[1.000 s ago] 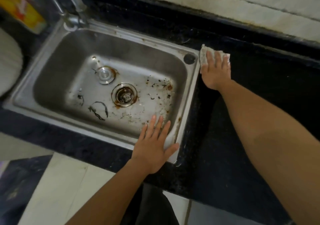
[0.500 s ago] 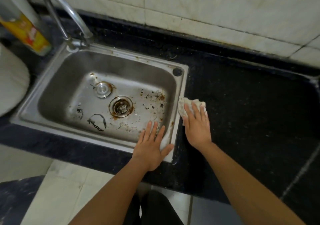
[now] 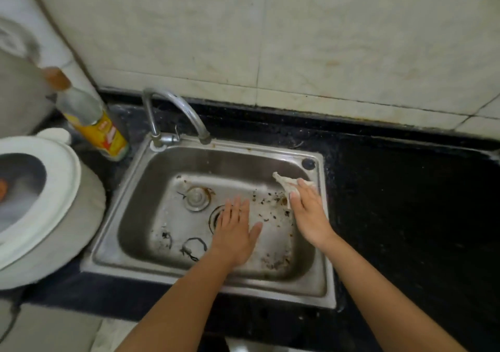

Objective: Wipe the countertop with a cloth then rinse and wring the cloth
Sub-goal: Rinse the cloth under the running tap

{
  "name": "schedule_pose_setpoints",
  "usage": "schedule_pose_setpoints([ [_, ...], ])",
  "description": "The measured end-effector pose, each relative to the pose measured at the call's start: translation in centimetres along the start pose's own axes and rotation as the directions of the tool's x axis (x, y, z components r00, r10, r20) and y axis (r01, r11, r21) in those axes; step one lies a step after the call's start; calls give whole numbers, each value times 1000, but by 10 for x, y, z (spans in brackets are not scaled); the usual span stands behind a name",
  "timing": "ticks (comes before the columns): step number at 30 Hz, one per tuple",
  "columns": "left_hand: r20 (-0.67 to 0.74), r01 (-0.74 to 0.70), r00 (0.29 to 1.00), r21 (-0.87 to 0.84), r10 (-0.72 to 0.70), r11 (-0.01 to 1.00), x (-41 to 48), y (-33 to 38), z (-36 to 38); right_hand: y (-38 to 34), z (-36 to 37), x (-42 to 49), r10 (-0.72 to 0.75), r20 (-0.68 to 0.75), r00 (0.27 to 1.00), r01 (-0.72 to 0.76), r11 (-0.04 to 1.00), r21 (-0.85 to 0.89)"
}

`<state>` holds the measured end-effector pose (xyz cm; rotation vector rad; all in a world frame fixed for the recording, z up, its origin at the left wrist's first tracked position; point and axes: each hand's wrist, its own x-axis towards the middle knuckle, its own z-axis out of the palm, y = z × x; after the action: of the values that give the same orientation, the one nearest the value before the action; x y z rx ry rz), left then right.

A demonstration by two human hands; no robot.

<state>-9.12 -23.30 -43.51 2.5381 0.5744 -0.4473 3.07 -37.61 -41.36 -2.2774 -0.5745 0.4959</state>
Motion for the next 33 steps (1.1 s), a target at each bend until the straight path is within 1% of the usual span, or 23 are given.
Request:
schedule_pose_setpoints([
  [2, -50, 12, 999, 17, -11, 1000, 7, -38, -30, -25, 28, 17, -26, 9, 1000, 26, 998, 53],
  [4, -97, 9, 995, 57, -4, 998, 13, -77, -58, -51, 53, 32, 24, 34, 999, -29, 989, 148],
  [5, -122, 6, 993, 87, 5, 996, 16, -95, -70, -63, 64, 38, 64, 45, 997, -71, 981, 179],
  [7, -176, 1, 984, 168, 29, 986, 28, -126, -95, -83, 85, 52, 90, 63, 994, -101, 971, 216],
  [9, -224, -18, 972, 235, 72, 972, 45, -145, -121, -99, 101, 64, 75, 70, 995, -91, 964, 250],
  [11, -267, -73, 952, 273, 148, 959, 64, -152, -146, -115, 110, 74, 75, 57, 996, -88, 957, 278],
  [13, -284, -127, 933, 321, 223, 939, 82, -154, -167, -127, 114, 80, 90, 42, 995, -99, 942, 321],
  [14, -282, -137, 930, 331, 237, 933, 91, -154, -174, -131, 115, 82, 97, 34, 995, -102, 933, 344],
  [16, -256, -125, 943, 318, 212, 940, 109, -156, -181, -134, 118, 85, 121, 32, 992, -124, 926, 357],
  [19, -201, -109, 969, 180, 145, 978, 124, -157, -180, -132, 120, 86, 90, 32, 995, -95, 949, 302],
  [21, -213, -104, 969, 91, 121, 990, 124, -157, -176, -132, 121, 87, 48, 10, 999, -49, 955, 291],
  [22, -231, -98, 966, 74, 113, 992, 123, -157, -175, -133, 121, 87, 35, 8, 999, -36, 955, 293],
  [24, -250, -100, 961, 75, 116, 992, 117, -159, -175, -136, 120, 88, 28, 6, 1000, -29, 954, 299],
  [29, -227, -117, 963, 128, 144, 985, 97, -160, -169, -140, 117, 92, 46, 0, 999, -43, 933, 357],
  [33, -204, -112, 969, 141, 140, 984, 92, -160, -164, -140, 114, 95, 60, 34, 998, -68, 926, 371],
])
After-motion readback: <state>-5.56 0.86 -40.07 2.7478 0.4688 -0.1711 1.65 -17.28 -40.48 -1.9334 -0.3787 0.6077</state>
